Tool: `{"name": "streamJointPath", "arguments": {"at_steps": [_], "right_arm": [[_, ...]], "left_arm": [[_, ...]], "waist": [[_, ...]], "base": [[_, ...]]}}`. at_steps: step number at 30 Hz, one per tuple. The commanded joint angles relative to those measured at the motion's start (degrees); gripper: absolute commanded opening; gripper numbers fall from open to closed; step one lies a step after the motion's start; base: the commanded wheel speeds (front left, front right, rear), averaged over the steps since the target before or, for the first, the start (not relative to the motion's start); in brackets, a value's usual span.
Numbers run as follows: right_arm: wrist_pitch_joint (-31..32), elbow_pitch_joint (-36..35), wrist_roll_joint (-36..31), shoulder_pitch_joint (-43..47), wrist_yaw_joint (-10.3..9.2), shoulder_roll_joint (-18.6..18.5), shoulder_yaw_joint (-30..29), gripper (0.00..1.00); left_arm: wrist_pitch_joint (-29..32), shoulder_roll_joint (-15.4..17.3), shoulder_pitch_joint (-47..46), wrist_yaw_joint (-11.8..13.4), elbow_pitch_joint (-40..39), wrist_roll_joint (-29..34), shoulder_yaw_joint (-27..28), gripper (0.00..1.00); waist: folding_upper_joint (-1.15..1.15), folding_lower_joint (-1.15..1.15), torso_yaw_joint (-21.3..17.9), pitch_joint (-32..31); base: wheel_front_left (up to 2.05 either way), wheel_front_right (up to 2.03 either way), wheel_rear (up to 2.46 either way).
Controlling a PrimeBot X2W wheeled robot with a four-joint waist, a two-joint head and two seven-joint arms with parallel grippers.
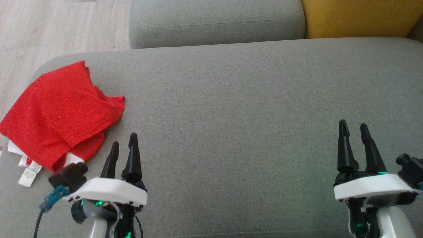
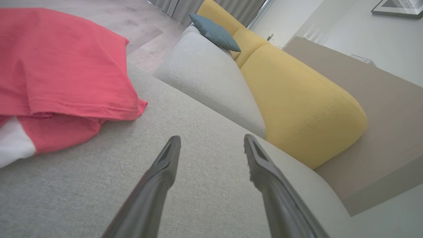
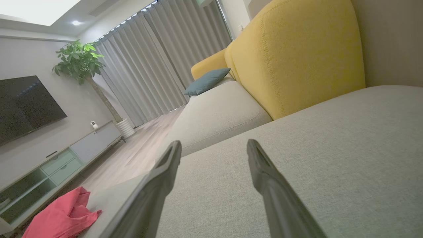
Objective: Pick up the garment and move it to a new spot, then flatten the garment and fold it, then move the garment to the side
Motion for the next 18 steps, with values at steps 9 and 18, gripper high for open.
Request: {"name": "streamJointPath", "arguments": {"at_steps": [9, 18], "right_arm": [[-2.2, -3.4, -8.0, -1.7, 0.30, -0.4, 1.6, 1.00], [-3.7, -4.4, -15.0, -1.7, 0.33, -0.5, 2.3, 1.00]], "left_arm": [[-2.1, 2.5, -3.6, 4.5, -4.4, 9.0, -2.6, 1.00], [-3.7, 5.0, -4.3, 8.5, -5.1, 16.1, -7.8, 1.00]], "waist": [[0.00, 0.00, -0.2, 0.2], [0.00, 0.00, -0.1, 0.1]], "base": [[0.00, 0.00, 0.00], [0.00, 0.00, 0.00]]}}
